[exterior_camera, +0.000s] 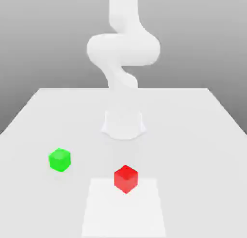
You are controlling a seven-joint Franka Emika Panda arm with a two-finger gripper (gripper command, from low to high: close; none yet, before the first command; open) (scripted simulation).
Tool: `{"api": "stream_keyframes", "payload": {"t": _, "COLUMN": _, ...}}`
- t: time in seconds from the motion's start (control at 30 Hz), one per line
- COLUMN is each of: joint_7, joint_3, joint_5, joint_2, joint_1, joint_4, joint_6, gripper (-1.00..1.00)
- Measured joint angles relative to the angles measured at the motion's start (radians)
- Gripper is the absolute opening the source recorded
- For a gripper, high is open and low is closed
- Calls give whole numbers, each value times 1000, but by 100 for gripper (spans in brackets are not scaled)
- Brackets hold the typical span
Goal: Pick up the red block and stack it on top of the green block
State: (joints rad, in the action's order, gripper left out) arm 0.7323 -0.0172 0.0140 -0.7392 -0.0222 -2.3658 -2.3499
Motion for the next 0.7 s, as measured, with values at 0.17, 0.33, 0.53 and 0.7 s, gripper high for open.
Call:
{"api": "stream_keyframes", "payload": {"t": 0.17, "joint_7": -168, "joint_3": -43, "joint_5": 27, "joint_2": 148, "joint_1": -47, "joint_4": -155, "joint_6": -118, "gripper": 0}}
{"api": "stream_keyframes", "payload": {"t": 0.33, "joint_7": -344, "joint_3": -95, "joint_5": 49, "joint_2": 296, "joint_1": -95, "joint_4": -312, "joint_6": -236, "gripper": 0}}
{"api": "stream_keyframes", "payload": {"t": 0.53, "joint_7": -598, "joint_3": -160, "joint_5": 59, "joint_2": 517, "joint_1": -154, "joint_4": -515, "joint_6": -407, "gripper": 0}}
{"api": "stream_keyframes", "payload": {"t": 0.7, "joint_7": -778, "joint_3": -125, "joint_5": -68, "joint_2": 794, "joint_1": -160, "joint_4": -550, "joint_6": -624, "gripper": 0}}
